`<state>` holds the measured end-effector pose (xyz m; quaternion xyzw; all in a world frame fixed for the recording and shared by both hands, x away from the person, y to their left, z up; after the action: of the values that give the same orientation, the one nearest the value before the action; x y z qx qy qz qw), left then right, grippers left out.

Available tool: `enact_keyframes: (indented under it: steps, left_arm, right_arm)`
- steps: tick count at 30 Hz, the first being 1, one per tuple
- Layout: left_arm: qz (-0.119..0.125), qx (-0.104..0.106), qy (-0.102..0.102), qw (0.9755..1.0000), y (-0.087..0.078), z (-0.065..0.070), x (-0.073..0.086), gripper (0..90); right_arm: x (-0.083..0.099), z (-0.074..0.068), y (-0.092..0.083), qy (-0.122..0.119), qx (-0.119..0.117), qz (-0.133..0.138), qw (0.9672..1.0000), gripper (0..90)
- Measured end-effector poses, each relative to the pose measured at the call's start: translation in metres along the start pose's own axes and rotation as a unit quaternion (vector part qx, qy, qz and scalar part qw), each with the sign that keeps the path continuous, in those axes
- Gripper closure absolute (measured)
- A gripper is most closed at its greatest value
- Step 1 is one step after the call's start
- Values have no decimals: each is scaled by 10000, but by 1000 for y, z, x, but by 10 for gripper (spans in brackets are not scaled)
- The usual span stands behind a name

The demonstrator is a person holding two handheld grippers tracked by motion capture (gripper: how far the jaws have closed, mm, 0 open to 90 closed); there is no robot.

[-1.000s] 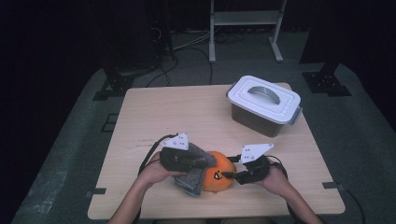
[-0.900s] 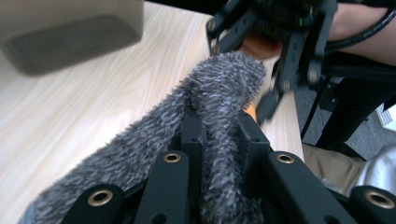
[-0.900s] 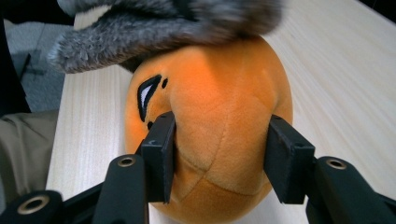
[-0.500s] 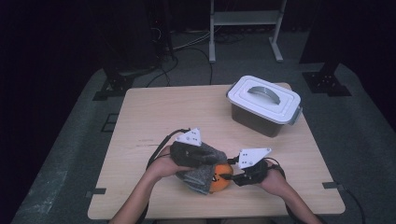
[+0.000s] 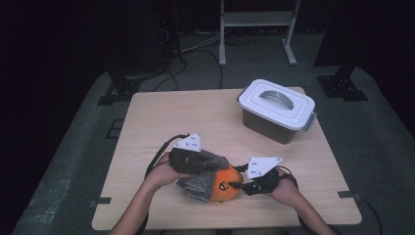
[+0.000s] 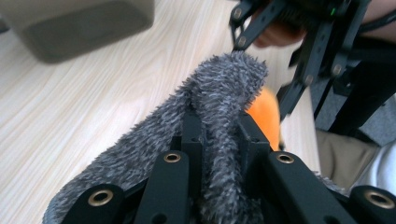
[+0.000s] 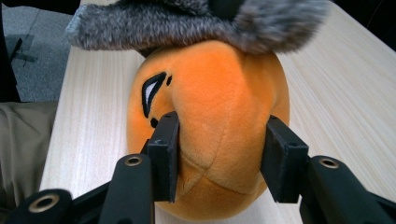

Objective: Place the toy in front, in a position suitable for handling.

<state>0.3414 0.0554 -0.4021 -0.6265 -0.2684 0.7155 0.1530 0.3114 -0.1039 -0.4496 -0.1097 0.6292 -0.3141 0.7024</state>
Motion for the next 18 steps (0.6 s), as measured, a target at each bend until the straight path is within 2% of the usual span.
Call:
enact_keyframes:
  steps: [3, 4, 5, 9, 12, 13, 18]
  left_arm:
    - [-64, 55, 161, 9998, 6, 3, -11, 765]
    - [-151, 49, 227, 9996, 10, 3, -12, 765]
    - [-151, 49, 227, 9996, 10, 3, -12, 765]
    - [-138, 40, 84, 9999, 11, 1, -4, 765]
    - [-80, 8, -55, 10000, 3, -3, 6, 765]
    - [-58, -36, -177, 9998, -3, -6, 14, 765]
    - [-105, -211, -346, 9991, -15, -16, 25, 765]
  right_arm:
    - [-2, -1, -1, -34, -10, 25, 10000, 524]
    - [-1, 0, -2, -4, -14, 13, 10000, 524]
    - [-1, 0, -2, -4, -14, 13, 10000, 524]
    - [4, 1, -5, -51, -13, -53, 10000, 531]
    - [6, 2, -6, -130, -20, -65, 9999, 535]
    - [6, 3, -7, -197, -17, -88, 9998, 535]
    - [3, 5, -11, -336, 76, -127, 9993, 536]
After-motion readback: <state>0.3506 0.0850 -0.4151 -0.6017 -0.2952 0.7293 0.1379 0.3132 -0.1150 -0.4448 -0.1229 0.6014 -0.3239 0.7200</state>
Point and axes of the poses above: each handheld gripper's, and its own axes: y roughly forward along the jaws, x roughly out of its underside, z roughly to its right, the point moved 6 cm from there along y, roughly forward along the jaws
